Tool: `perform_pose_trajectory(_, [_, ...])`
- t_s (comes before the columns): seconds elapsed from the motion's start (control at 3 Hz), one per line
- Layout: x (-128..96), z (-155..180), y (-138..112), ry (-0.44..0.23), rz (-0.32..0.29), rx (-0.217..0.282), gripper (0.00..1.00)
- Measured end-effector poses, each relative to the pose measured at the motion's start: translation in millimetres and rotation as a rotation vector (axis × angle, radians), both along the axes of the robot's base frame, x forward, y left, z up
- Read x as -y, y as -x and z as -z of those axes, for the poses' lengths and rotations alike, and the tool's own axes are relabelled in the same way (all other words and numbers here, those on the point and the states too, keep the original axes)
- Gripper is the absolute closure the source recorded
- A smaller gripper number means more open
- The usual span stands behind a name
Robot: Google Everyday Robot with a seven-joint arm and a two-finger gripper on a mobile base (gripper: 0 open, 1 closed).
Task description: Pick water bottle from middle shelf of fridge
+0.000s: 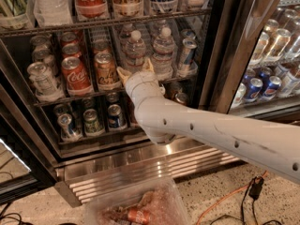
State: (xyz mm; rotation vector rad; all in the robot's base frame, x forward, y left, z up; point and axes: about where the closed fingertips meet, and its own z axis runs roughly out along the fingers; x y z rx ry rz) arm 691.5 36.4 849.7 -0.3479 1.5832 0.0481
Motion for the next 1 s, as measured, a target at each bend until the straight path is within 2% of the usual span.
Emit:
perform_pose_trajectory(0.33, [-18,1,-11,-0.01,-0.038,-0.002,0.39])
perform_pose_trajectory(1.0, [-32,4,-15,-0.014,-0.07,-0.01,0.85])
